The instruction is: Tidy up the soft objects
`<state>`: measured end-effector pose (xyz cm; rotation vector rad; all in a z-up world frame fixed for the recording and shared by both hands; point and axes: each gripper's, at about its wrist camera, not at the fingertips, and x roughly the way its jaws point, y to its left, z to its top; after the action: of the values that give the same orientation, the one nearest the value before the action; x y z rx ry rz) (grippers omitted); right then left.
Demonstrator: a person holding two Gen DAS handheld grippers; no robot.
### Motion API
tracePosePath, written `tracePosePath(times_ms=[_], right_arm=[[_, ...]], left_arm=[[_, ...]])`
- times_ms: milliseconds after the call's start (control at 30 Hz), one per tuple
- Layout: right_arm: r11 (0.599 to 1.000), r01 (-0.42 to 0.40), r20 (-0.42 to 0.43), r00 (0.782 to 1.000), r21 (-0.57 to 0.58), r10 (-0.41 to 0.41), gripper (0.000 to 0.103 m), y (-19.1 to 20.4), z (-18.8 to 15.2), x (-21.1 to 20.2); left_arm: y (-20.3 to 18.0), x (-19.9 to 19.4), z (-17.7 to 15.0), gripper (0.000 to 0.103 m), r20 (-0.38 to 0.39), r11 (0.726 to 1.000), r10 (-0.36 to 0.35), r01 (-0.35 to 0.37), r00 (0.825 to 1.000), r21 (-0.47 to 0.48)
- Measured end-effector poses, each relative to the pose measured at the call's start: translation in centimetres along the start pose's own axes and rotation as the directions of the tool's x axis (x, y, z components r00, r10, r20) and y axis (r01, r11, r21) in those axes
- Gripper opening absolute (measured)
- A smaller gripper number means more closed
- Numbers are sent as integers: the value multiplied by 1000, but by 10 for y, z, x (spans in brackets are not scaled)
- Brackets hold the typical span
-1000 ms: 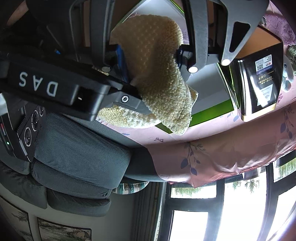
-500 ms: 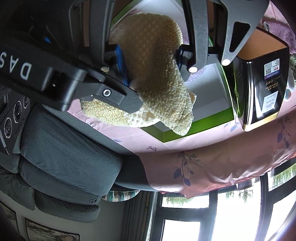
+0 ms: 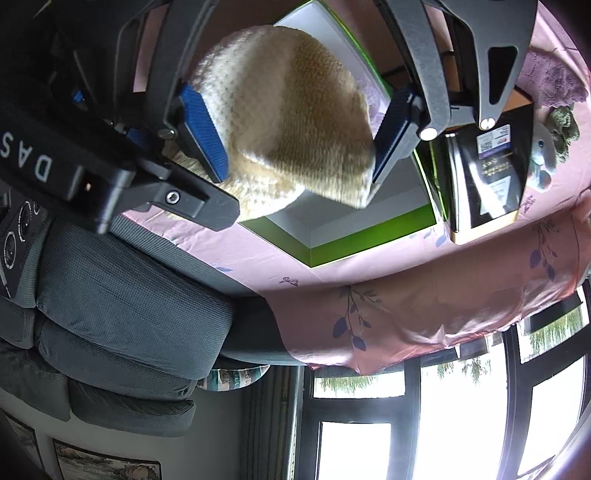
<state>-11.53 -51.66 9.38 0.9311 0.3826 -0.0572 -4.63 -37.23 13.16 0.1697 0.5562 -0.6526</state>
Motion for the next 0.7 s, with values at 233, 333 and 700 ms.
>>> tracePosePath(times_ms=[233,333,700], right_arm=[[997,59,11,998,-47,-58,76,9,-6,-6],[996,64,8,998,-57,-64,76,15,-9,-8],[985,51,32,998,-163,-47,86,49,-30,-21]], left_arm=[[6,-38,-10,101,86,995,34,-41,996,86],[20,-54,-12,102,89,999,10,-14,996,39],[87,-115,-30,102,93,993,60,-50,994,-104]])
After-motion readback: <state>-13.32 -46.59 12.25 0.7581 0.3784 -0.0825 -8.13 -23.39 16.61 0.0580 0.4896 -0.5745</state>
